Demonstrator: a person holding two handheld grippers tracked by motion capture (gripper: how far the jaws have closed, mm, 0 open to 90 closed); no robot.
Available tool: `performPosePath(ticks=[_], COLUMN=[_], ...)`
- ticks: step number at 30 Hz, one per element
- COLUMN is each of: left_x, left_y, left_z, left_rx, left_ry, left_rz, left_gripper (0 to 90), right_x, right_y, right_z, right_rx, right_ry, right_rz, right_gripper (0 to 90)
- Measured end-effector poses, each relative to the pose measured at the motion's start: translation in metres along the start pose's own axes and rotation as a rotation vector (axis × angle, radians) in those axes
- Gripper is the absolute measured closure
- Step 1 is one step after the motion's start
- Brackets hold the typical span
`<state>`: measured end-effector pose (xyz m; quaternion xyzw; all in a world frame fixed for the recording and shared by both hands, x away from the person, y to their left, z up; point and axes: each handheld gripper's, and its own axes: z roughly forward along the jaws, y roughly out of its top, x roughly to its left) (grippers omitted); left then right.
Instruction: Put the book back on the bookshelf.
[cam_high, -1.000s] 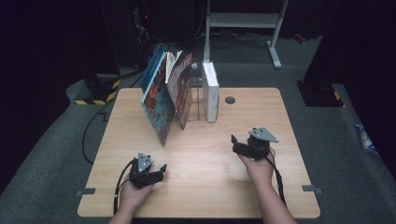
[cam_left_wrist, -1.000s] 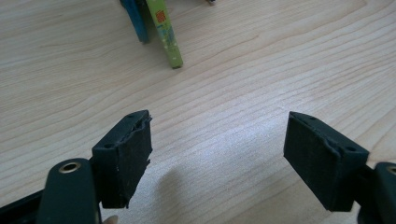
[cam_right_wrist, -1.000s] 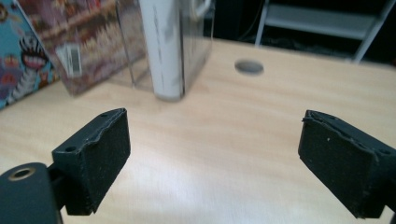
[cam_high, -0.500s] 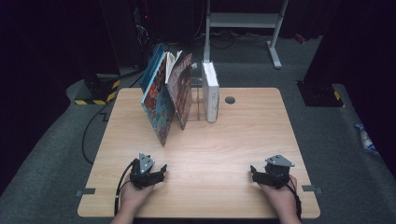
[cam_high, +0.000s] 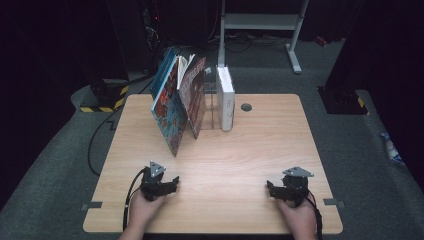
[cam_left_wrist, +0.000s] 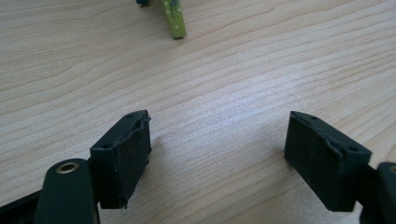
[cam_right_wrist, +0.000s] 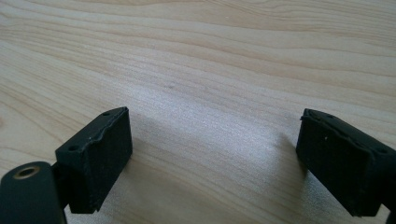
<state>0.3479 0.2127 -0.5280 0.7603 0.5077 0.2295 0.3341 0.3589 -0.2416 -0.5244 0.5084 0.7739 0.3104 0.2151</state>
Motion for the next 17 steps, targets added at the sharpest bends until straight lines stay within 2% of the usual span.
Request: performPosePath(ticks=[17], left_x=[-0.0008], left_y=[0.0015], left_z=[0.0014], left_rx=[0.000], left_ry=[-0.007], left_rz=[0.010], left_gripper=[22.8], right_x=[0.0008], right_y=[0.0000], right_z=[0.0000], right_rx=[0.000], right_ry=[-0.005], right_rz=[0.008], right_gripper=[10.4])
